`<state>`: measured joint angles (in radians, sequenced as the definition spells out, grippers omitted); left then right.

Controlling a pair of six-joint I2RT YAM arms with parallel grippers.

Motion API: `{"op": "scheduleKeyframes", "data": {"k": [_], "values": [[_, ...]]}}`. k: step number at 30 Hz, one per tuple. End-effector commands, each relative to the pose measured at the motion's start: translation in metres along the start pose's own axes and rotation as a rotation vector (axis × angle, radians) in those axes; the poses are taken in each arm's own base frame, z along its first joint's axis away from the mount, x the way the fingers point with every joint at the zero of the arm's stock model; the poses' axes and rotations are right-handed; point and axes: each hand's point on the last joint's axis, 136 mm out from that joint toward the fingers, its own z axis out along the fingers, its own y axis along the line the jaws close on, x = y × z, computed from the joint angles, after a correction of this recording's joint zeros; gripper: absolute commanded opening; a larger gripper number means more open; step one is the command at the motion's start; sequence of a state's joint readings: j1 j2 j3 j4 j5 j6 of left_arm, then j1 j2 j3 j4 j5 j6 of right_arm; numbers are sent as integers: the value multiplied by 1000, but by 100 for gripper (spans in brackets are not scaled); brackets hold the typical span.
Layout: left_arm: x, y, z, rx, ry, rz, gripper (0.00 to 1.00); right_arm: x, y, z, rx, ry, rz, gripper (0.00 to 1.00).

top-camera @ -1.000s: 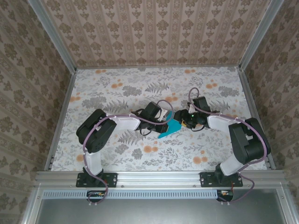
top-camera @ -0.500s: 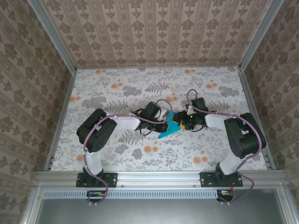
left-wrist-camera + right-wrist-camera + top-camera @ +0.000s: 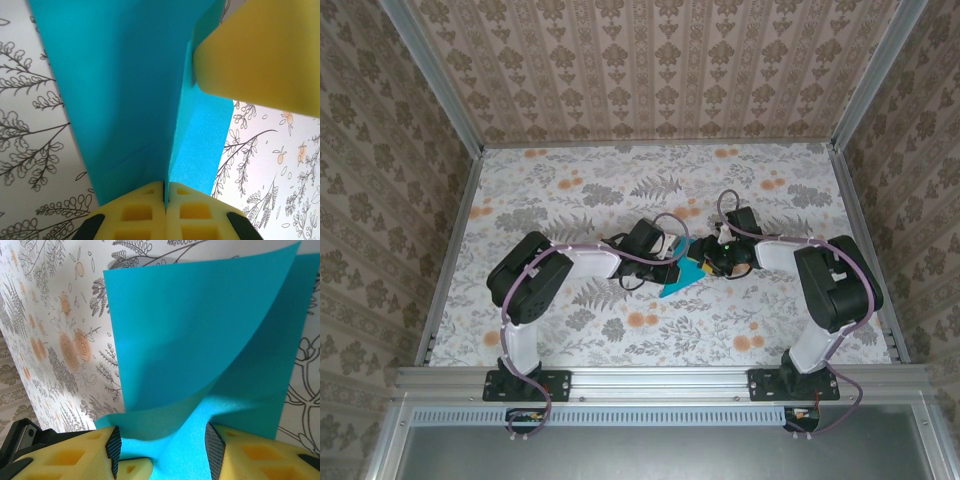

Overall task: Fold a paper plane with a square sheet of paper (pick it up from the middle)
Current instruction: Fourth fold the wing at the center of the table.

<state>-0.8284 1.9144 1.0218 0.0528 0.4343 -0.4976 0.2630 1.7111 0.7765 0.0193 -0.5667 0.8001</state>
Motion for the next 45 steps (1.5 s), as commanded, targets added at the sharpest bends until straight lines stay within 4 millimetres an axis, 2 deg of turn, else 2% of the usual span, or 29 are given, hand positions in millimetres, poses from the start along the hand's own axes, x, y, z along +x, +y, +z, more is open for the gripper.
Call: {"op": "scheduleKeyframes", "data": {"k": [1,13,22,33,39,45], "values": [[1,7,1,-1,-5,-39,4,1,4,3,-7,21,13,52],[-2,11,-5,22,-77,-82,4,5,-3,9,9,43,26,52],[-2,13,-6,31,-88,-94,6,7,-16,10,76,56,33,53],[-15,8,-10,57,-128,-71,24,9,-18,10,83,68,24,54],[-18,13,-8,54,-138,-87,23,11,-16,11,74,77,18,57],[-18,12,-9,71,-154,-97,19,12,-24,12,109,86,25,59]]}}
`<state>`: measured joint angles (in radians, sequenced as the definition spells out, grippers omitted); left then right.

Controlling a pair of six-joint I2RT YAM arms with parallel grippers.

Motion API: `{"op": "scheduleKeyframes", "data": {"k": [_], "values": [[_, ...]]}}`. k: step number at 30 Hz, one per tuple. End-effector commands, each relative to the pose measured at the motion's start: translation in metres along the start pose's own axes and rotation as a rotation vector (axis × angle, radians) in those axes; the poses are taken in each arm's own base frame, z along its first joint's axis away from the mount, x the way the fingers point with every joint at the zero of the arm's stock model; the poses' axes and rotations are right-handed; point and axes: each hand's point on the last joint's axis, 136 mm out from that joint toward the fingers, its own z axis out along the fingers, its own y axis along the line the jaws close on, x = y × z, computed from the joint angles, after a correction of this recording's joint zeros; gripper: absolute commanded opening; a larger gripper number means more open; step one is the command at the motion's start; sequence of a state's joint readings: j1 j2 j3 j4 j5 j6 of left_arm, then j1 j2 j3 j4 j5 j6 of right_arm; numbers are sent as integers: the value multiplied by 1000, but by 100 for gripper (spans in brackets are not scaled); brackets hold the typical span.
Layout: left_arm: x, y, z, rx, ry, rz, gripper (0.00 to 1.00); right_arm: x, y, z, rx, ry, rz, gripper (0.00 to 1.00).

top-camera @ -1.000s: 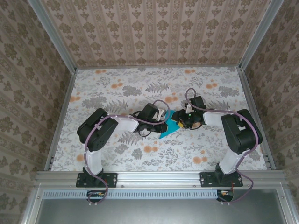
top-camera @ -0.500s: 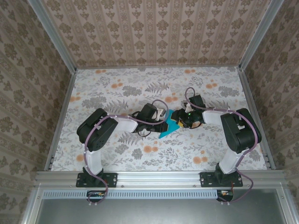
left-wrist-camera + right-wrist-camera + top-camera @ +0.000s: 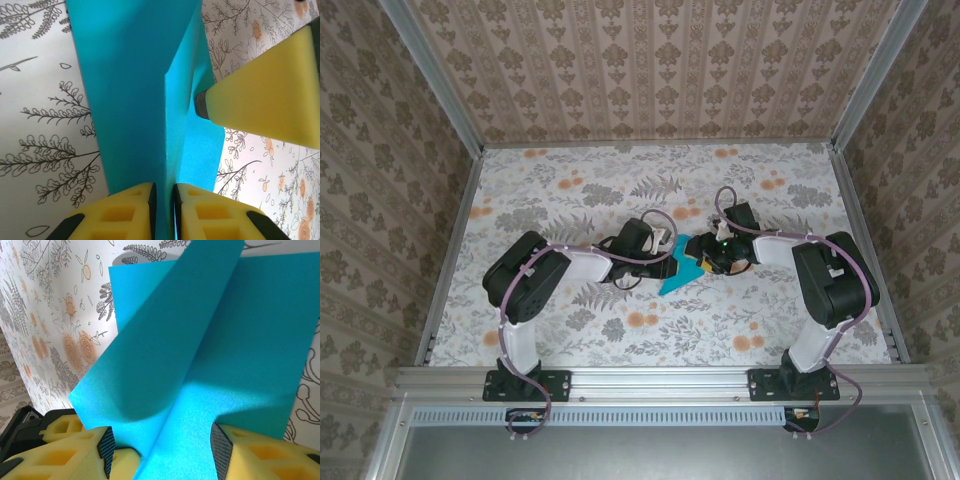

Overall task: Fold a paper plane with a square sheet of paper (pick it up from the middle)
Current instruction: Fourth fold the wing at the center of the table.

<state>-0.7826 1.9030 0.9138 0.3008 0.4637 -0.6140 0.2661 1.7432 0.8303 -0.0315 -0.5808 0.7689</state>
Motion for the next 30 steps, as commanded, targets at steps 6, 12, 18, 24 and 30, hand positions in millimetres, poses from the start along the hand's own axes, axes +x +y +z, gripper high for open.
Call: {"op": "scheduleKeyframes", "data": {"k": [6,12,18,24,30], "values": [[0,7,-4,-13,-27,-24,16,16,-36,11,133,66,52,60],[-1,6,-4,-3,-30,-31,17,18,-46,11,196,73,59,60],[-2,5,-6,2,-30,-33,23,21,-59,14,287,91,84,59],[-8,2,-23,-3,-59,-33,37,22,-76,9,391,86,106,59],[-13,4,-46,-64,-107,-55,49,23,-84,8,441,92,121,61]]}}
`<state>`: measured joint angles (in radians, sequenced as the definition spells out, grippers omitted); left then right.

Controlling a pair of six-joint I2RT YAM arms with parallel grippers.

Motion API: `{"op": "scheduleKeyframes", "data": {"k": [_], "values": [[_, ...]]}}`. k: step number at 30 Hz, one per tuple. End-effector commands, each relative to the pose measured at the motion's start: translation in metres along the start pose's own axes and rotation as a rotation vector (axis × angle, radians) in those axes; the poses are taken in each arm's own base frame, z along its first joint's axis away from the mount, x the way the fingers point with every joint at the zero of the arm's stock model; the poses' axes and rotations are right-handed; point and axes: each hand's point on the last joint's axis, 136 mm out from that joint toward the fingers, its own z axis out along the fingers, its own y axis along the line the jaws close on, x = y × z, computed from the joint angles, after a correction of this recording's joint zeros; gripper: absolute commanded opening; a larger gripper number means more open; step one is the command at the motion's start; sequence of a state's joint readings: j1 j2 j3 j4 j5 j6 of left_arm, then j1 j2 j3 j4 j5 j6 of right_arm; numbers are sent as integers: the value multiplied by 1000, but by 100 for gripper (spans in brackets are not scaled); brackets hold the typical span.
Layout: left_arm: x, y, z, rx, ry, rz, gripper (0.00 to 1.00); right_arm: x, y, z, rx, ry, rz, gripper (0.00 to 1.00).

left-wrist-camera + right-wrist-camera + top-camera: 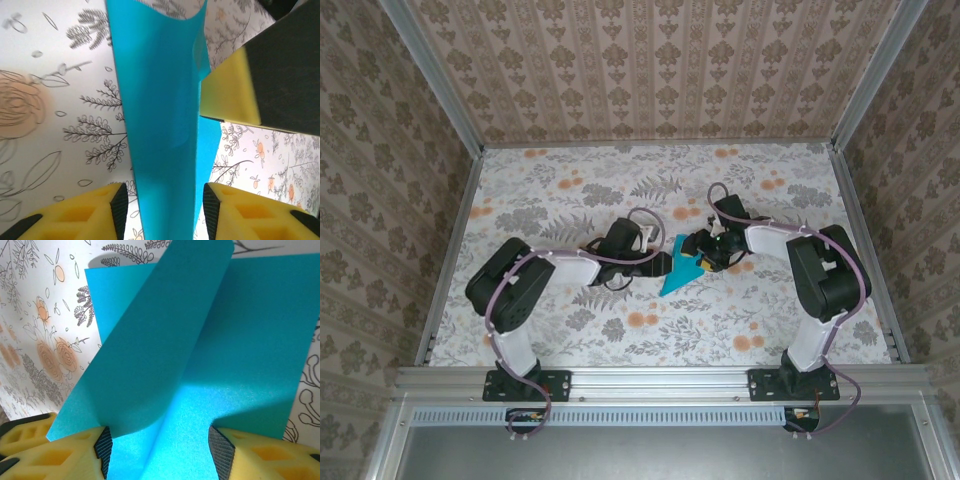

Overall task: Fold a paper plane with a square sheet of paper (pick it up from the middle)
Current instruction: Fourth fold the wing at the center of the table.

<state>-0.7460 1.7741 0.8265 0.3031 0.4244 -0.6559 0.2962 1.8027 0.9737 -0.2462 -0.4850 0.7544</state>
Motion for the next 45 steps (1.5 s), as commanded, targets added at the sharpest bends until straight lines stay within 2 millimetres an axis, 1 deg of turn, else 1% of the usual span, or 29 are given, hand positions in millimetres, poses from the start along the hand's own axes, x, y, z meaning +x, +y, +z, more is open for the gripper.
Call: {"op": "scheduleKeyframes", "data": {"k": [1,5,9,11,14,20,29,33,36,41,45], "values": [[-5,-1,-15,-38,-38,-15,50,25,-79,16,298,63,94,61],[-7,-10,-19,-12,-61,-26,49,26,-81,16,312,66,98,63],[-6,-29,-15,56,-44,-3,40,27,-85,17,330,71,101,63],[-4,-35,-11,70,-32,9,36,27,-86,17,336,71,103,63],[3,-33,-1,63,8,5,29,27,-89,18,347,74,108,63],[7,-32,11,89,38,-23,24,29,-91,17,359,77,110,63],[10,-19,15,33,48,-40,21,30,-100,19,392,85,119,61],[9,-19,12,24,39,-33,21,32,-104,20,406,89,122,61],[5,-24,6,32,21,-12,22,32,-105,21,410,93,126,59],[-3,-40,-8,85,-22,30,26,33,-106,23,413,97,123,59],[-2,-48,-6,109,-19,43,26,33,-107,23,414,98,122,61]]}}
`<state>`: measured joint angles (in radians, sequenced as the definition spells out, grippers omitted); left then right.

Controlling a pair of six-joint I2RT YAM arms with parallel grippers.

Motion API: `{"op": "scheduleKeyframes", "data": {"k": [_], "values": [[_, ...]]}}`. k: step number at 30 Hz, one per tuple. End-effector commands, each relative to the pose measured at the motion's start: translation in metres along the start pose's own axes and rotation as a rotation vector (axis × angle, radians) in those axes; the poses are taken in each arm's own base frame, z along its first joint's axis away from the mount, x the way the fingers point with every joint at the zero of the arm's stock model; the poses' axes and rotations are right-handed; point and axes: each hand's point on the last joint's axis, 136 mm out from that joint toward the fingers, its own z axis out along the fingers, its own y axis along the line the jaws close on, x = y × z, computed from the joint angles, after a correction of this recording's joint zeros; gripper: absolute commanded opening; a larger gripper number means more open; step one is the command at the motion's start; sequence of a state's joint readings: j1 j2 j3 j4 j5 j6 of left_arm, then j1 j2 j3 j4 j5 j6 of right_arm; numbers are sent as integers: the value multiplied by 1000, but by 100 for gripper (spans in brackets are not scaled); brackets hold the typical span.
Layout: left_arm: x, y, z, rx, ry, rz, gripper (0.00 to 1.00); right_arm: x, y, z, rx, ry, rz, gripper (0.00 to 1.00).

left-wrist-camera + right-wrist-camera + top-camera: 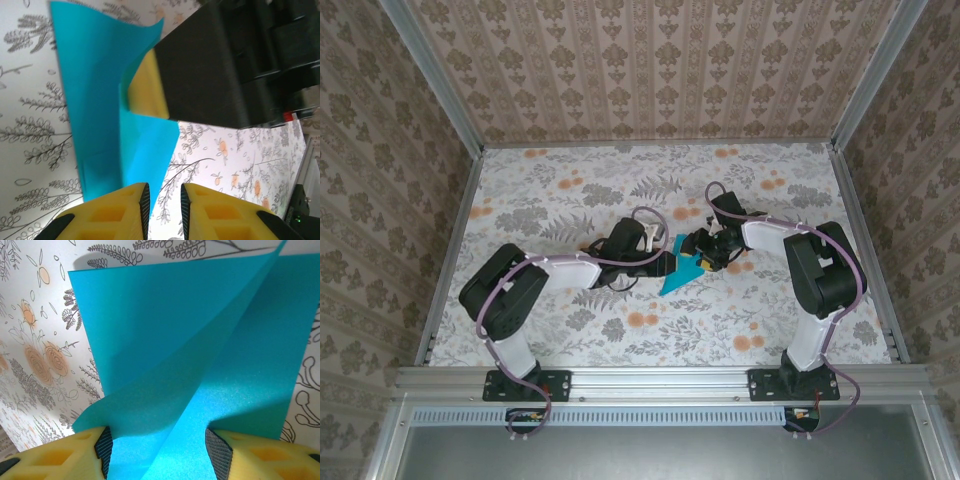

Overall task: Fold a paper plane with a square sheet of paper (pick it up from the middle)
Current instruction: Fourth fold the wing at the center of the table.

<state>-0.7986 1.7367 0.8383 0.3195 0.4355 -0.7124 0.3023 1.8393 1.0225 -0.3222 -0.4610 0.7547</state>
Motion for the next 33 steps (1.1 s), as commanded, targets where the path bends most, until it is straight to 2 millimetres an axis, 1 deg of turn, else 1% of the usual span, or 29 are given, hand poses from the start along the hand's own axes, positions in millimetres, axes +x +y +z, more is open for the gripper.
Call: {"op": "scheduleKeyframes", "data": {"k": [1,7,13,24,33], "values": [[-2,-15,-1,44,-6,42,26,29,-100,26,357,69,100,61],[2,-13,15,46,34,26,25,30,-102,27,362,76,98,63],[9,1,24,6,63,-5,23,32,-105,29,372,85,94,64],[14,17,26,-58,74,-37,20,34,-109,33,387,98,89,63],[14,23,27,-70,77,-53,20,35,-118,35,422,106,96,60]]}}
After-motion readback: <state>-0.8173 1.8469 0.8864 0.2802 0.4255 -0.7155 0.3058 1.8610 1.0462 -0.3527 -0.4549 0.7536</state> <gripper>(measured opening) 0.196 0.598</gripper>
